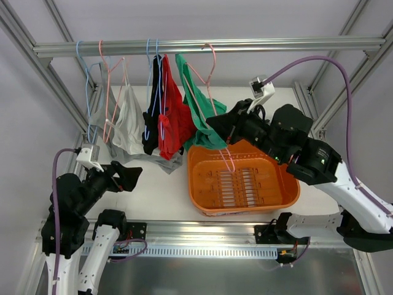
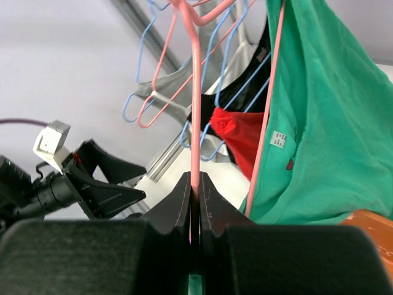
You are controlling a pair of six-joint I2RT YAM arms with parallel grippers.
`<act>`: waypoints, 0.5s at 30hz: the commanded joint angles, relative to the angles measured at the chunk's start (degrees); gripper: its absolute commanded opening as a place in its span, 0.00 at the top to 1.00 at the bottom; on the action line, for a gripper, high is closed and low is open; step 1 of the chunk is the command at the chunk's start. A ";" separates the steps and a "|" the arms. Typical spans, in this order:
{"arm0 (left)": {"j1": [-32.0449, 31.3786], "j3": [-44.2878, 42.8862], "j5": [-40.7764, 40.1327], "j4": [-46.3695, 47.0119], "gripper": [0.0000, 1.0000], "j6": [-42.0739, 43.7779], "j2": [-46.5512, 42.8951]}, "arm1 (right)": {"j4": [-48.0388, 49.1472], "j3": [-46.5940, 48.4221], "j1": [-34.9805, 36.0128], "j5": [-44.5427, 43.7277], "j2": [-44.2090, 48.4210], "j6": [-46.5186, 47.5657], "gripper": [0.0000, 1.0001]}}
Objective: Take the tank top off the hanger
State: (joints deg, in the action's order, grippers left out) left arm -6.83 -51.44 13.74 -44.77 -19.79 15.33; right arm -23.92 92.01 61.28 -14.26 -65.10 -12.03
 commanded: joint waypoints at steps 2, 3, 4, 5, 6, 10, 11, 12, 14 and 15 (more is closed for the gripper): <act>-0.46 -8.22 14.20 6.36 0.01 3.70 2.24 | 4.06 1.07 1.56 3.71 3.66 -0.45 1.00; -0.46 -9.19 14.56 6.63 0.01 4.40 3.29 | 3.97 1.33 1.83 4.24 3.93 0.42 1.00; -0.46 -10.07 14.91 6.80 0.01 4.67 3.91 | 4.06 1.51 2.00 4.42 4.45 1.13 1.00; -0.46 -11.39 15.44 6.98 0.01 4.76 5.05 | 4.06 1.68 2.01 4.42 4.72 2.26 1.00; -0.46 -11.75 15.62 7.07 0.01 4.50 5.58 | 4.06 1.68 2.01 4.16 4.98 2.80 1.00; -0.46 -11.84 14.92 7.77 0.01 3.01 6.46 | 3.71 0.63 2.01 2.57 6.30 3.33 1.00; -0.46 -11.49 14.74 8.12 0.01 2.66 6.38 | 3.71 0.28 2.01 3.01 6.91 3.07 1.00; -0.46 -11.49 15.26 8.30 0.01 2.39 6.46 | 3.71 -0.16 2.09 4.23 7.35 2.72 1.00; -0.46 -12.97 16.75 9.52 0.01 2.04 7.95 | 3.71 -1.13 2.01 5.82 8.06 2.28 1.00; -0.46 -14.03 17.54 10.05 0.01 1.86 8.74 | 3.88 -1.39 2.01 7.83 8.32 2.28 1.00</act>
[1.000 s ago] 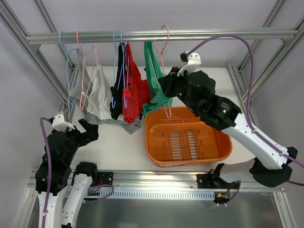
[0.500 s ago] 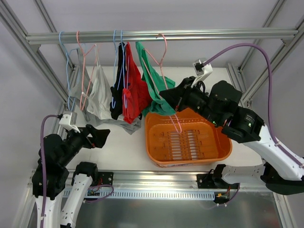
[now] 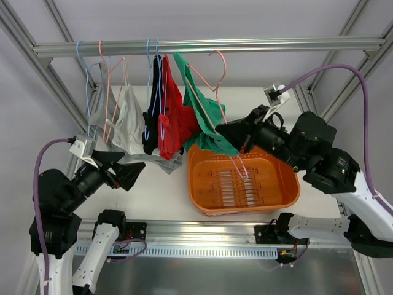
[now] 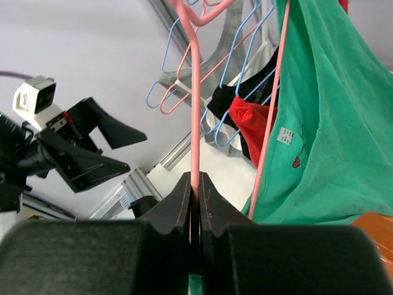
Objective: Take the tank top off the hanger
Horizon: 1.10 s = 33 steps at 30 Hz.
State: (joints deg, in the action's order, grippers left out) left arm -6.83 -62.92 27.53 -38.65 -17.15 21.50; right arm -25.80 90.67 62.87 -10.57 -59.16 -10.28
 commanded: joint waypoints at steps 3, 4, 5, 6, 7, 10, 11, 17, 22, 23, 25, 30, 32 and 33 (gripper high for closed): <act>-0.38 -7.74 8.15 6.04 0.01 -0.87 7.14 | 6.29 0.38 0.41 8.35 2.38 0.79 1.00; -0.46 -8.97 9.81 6.92 0.01 -1.13 8.29 | 6.29 0.99 0.41 9.24 2.29 0.70 1.00; -0.46 -11.59 11.22 7.97 0.01 -1.40 10.73 | 6.29 1.26 0.32 9.95 2.38 0.62 1.00; -0.46 -12.92 12.71 11.11 0.01 -2.62 11.98 | 6.29 1.70 0.41 13.08 2.12 0.44 1.00; -0.46 -14.07 15.77 12.88 0.01 -3.24 13.30 | 6.29 2.13 0.41 14.16 1.94 0.27 1.00; -0.46 -20.47 17.47 17.72 0.01 -5.26 19.09 | 5.50 4.07 0.41 17.68 0.98 -0.61 1.00; -0.46 -24.84 17.56 17.91 0.01 -5.27 22.50 | 4.98 4.86 0.41 18.21 0.45 -0.44 1.00; -0.46 -35.69 13.08 18.09 0.01 -1.76 31.23 | -1.61 15.75 0.50 23.40 -5.44 0.88 1.00; -0.47 -32.19 8.78 18.09 0.06 0.88 30.10 | -2.76 18.66 0.50 22.96 -6.59 1.49 1.00; -0.46 -30.88 8.34 18.09 0.07 1.58 29.75 | -2.76 18.92 0.41 23.13 -6.76 1.41 1.00; -0.55 -30.16 7.11 18.26 0.07 2.03 30.18 | -2.76 19.80 0.41 25.32 -7.29 0.80 1.00; -0.90 -31.04 8.33 20.28 0.08 1.77 32.99 | -2.67 20.42 0.32 27.96 -8.26 -0.26 1.00; -1.25 -31.39 7.29 21.16 0.07 2.12 34.39 | -2.32 20.77 0.41 28.93 -8.34 -0.44 1.00; -1.26 -31.48 7.10 21.25 0.07 2.29 34.84 | -2.24 20.95 0.41 29.81 -8.43 -0.53 1.00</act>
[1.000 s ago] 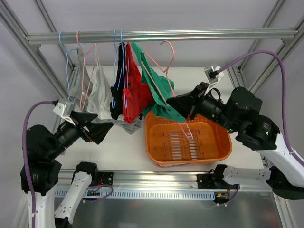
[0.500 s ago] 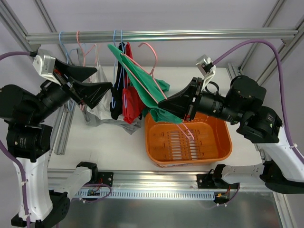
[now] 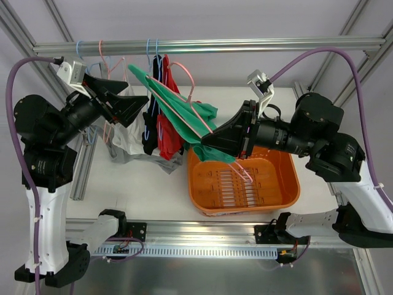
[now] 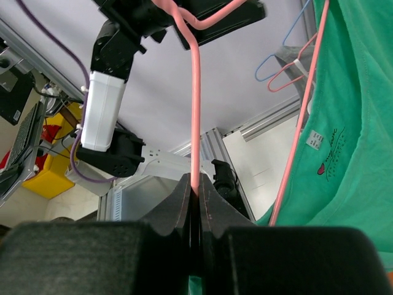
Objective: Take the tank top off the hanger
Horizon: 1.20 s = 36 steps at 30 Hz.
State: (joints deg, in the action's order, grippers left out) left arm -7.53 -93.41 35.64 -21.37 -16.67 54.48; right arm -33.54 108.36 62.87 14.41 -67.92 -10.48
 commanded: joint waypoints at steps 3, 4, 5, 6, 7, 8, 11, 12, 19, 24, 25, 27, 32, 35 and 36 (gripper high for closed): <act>-0.99 -0.55 -2.68 5.10 0.08 2.34 3.09 | 5.50 3.79 0.41 5.97 -0.02 -0.51 1.00; -1.17 -0.20 -3.03 5.80 0.09 2.43 3.26 | 5.50 3.79 0.41 5.89 0.07 -0.51 1.00; -1.35 -0.02 -3.20 6.07 0.13 2.60 3.70 | 5.50 3.71 0.41 5.71 0.07 -0.51 1.00; -1.70 0.06 -3.55 6.33 0.17 2.69 3.88 | 5.50 3.62 0.41 5.71 0.16 -0.51 1.00; -1.87 0.41 -3.99 6.51 0.24 2.69 4.05 | 5.50 3.70 0.50 5.63 0.16 -0.42 1.00; -1.96 0.50 -4.17 6.69 0.30 2.95 4.14 | 5.50 3.70 0.32 5.45 0.16 -0.42 1.00; -2.14 1.65 -5.05 7.04 0.60 3.13 3.71 | 5.50 3.44 0.41 4.75 0.51 -0.07 1.00; -2.14 2.00 -5.40 7.30 0.68 3.22 3.44 | 5.42 3.27 0.41 4.40 0.60 0.02 1.00; -2.23 3.23 -7.95 8.09 1.00 2.61 1.78 | 5.15 1.69 0.41 2.46 1.21 1.16 1.00; -2.23 5.51 -17.51 7.92 1.00 1.64 -3.23 | 0.15 -0.07 0.41 2.45 2.62 5.46 1.00; -2.14 6.21 -19.79 7.92 1.00 1.38 -4.11 | -1.25 -0.07 0.32 3.50 2.97 5.99 1.00; -2.14 6.74 -24.64 7.83 1.00 0.76 -6.13 | -3.72 -1.03 0.32 6.49 3.67 7.31 1.00; -2.23 4.91 -25.01 7.57 1.00 -0.38 -7.46 | -4.69 -3.41 0.41 15.52 6.13 9.25 1.00; -2.23 1.74 -24.48 7.13 1.00 -0.74 -7.81 | -3.64 -3.24 0.41 20.28 7.36 10.04 1.00; -2.23 0.69 -24.30 6.69 1.00 -0.74 -7.98 | -2.86 -3.59 0.41 20.74 7.89 10.04 1.00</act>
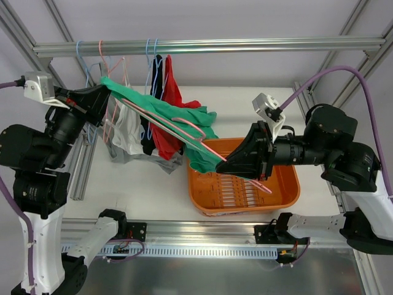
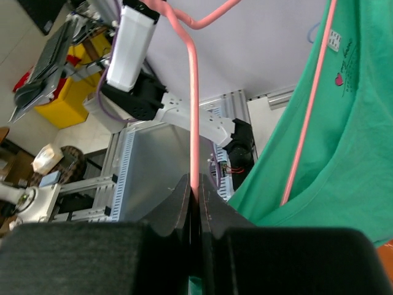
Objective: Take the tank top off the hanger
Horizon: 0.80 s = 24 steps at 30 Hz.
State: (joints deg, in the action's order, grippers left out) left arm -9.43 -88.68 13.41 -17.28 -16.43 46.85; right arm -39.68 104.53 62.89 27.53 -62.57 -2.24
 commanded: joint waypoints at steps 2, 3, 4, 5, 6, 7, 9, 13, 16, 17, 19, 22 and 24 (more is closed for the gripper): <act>-0.32 -7.46 -1.28 1.90 1.00 -0.71 -1.15 | 7.93 -2.04 0.39 7.45 5.15 1.80 1.00; -0.24 -9.64 -0.85 1.03 1.00 -0.71 -1.32 | 10.21 -3.36 0.30 7.28 6.22 1.71 1.00; -0.32 -10.80 1.16 0.50 1.00 -0.63 -1.58 | 15.37 -6.07 0.39 7.19 7.10 1.71 1.00; -0.24 -11.68 2.31 -0.12 1.00 -0.71 -1.50 | 18.21 -7.49 0.30 6.93 7.98 1.80 1.00; -0.24 -12.99 3.45 -1.60 1.00 -0.89 -1.50 | 20.06 -8.46 0.30 6.40 8.94 1.71 1.00; -0.24 -13.35 5.64 -2.49 1.00 -1.15 -1.50 | 23.39 -9.34 0.30 6.14 9.04 1.80 1.00; -0.24 -12.84 8.37 -5.64 1.00 -1.33 -2.11 | 27.36 -10.39 0.39 7.10 8.61 1.80 1.00; -0.24 -6.96 13.65 -8.91 1.00 -2.99 -6.48 | 35.17 -9.09 0.30 10.08 4.23 -0.57 1.00; -0.24 -0.98 19.01 -10.14 1.00 -4.57 -11.84 | 44.81 -9.26 0.39 12.55 0.18 -4.52 1.00; -0.15 0.34 20.41 -10.40 1.00 -5.10 -13.17 | 47.39 -9.43 0.39 12.90 -0.88 -5.66 1.00; -0.15 3.95 28.57 -10.58 1.00 -5.81 -16.59 | 52.65 -9.52 0.56 11.59 -4.21 -8.03 1.00; -0.15 8.43 40.79 -10.58 1.00 -6.16 -21.51 | 59.33 -9.87 1.09 9.31 -7.65 -11.10 1.00; -0.06 12.63 46.85 -10.58 1.00 -6.69 -25.29 | 63.92 -11.18 1.97 6.41 -10.64 -11.91 1.00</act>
State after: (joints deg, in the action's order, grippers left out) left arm -9.41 -79.75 44.95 -29.47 -20.97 26.30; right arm 8.86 93.60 63.66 36.80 -71.66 -10.24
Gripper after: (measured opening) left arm 0.014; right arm 0.063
